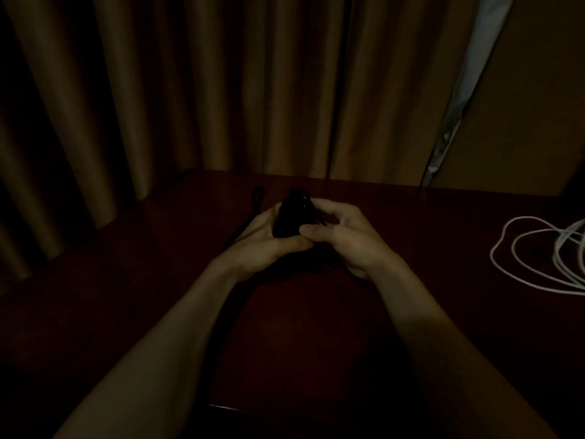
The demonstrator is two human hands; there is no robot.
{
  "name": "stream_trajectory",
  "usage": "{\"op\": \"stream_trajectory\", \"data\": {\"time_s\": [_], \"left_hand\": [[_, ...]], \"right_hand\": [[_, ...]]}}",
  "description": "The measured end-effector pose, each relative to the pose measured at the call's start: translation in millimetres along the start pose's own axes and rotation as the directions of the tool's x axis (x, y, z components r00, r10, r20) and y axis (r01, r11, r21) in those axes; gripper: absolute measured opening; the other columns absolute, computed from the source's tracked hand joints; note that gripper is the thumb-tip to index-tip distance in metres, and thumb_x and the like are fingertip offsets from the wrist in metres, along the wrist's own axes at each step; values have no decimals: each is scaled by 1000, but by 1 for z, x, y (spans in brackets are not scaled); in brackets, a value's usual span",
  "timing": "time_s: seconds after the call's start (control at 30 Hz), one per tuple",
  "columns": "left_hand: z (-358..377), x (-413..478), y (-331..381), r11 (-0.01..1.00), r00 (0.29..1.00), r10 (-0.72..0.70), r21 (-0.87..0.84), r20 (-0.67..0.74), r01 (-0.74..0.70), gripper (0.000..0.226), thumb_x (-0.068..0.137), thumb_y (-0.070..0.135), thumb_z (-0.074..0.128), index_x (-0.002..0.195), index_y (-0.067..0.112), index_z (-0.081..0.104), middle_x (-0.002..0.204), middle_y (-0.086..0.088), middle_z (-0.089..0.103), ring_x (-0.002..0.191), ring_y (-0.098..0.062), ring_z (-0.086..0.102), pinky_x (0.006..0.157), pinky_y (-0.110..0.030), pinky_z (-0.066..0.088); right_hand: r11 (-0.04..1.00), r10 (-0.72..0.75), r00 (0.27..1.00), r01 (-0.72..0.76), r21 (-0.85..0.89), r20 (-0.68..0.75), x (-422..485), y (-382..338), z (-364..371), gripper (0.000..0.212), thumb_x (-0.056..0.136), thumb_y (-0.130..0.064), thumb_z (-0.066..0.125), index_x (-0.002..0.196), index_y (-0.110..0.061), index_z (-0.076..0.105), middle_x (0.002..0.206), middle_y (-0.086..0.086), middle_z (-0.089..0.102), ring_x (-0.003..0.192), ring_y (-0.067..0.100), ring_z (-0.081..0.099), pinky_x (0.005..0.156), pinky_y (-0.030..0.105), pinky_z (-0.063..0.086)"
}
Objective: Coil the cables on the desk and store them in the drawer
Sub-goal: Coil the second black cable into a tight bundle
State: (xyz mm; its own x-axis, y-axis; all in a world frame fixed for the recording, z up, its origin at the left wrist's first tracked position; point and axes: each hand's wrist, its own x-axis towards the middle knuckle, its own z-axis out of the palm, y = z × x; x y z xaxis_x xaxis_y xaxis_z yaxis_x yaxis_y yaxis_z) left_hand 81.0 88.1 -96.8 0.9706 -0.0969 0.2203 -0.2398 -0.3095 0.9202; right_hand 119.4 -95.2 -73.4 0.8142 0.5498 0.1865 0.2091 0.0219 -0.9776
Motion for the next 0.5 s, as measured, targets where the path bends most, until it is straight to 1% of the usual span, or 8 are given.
{"op": "stream_trajectory", "data": {"time_s": [0.03,0.07,0.13,0.2,0.3,0.37,0.4,0.5], "left_hand": [[1,0,0,1000,1000,-2,7,16,1,52,87,32,82,133,28,58,126,5,70,118,-12,68,101,-39,56],[2,0,-1,1000,1000,-5,6,-2,5,59,85,41,84,136,27,58,127,4,70,119,-13,68,102,-42,56],[4,2,-2,1000,995,-20,4,-94,21,82,70,62,89,138,29,56,129,6,69,119,-13,68,102,-48,56],[4,3,-3,998,984,-3,58,-176,14,86,60,65,89,132,32,57,124,10,70,112,-7,69,97,-46,59],[5,3,-2,989,975,7,148,-221,26,68,62,52,90,121,39,58,113,13,70,99,-5,71,86,-45,62],[7,3,0,978,980,7,205,-198,35,56,71,41,91,116,42,57,107,15,69,91,2,68,77,-35,61],[8,3,-1,973,983,-5,226,-184,47,52,75,39,90,114,42,56,105,16,68,88,3,68,75,-31,60],[9,4,1,974,995,8,227,-103,15,37,81,39,86,107,41,59,106,14,68,89,4,67,77,-29,58]], "right_hand": [[1000,-2,1000,2,6,-6,1,1,0,40,94,0,69,111,-36,69,109,-9,76,102,6,73,82,21,58],[1000,-1,1000,1,16,-25,2,2,0,40,94,0,70,112,-35,69,110,-8,75,102,6,73,82,21,58],[1000,5,996,-4,13,-88,4,4,3,39,94,-3,70,123,-29,67,118,-4,73,106,10,72,84,23,59],[1000,14,991,-14,-2,-130,5,5,6,42,94,-7,73,132,-21,64,120,-1,71,107,15,72,83,24,60],[997,46,994,-39,66,-103,6,9,9,35,89,-14,80,122,-15,70,110,5,78,100,19,76,85,33,62],[997,43,993,-34,75,-113,6,12,11,32,86,-16,83,116,-15,73,106,5,79,100,18,76,88,36,62],[997,41,992,-33,75,-119,6,12,11,32,85,-16,83,115,-15,74,106,5,79,100,18,76,88,36,62],[999,28,993,-24,34,-115,5,12,7,23,84,-10,84,104,-20,75,98,0,79,93,13,76,79,28,62]]}}
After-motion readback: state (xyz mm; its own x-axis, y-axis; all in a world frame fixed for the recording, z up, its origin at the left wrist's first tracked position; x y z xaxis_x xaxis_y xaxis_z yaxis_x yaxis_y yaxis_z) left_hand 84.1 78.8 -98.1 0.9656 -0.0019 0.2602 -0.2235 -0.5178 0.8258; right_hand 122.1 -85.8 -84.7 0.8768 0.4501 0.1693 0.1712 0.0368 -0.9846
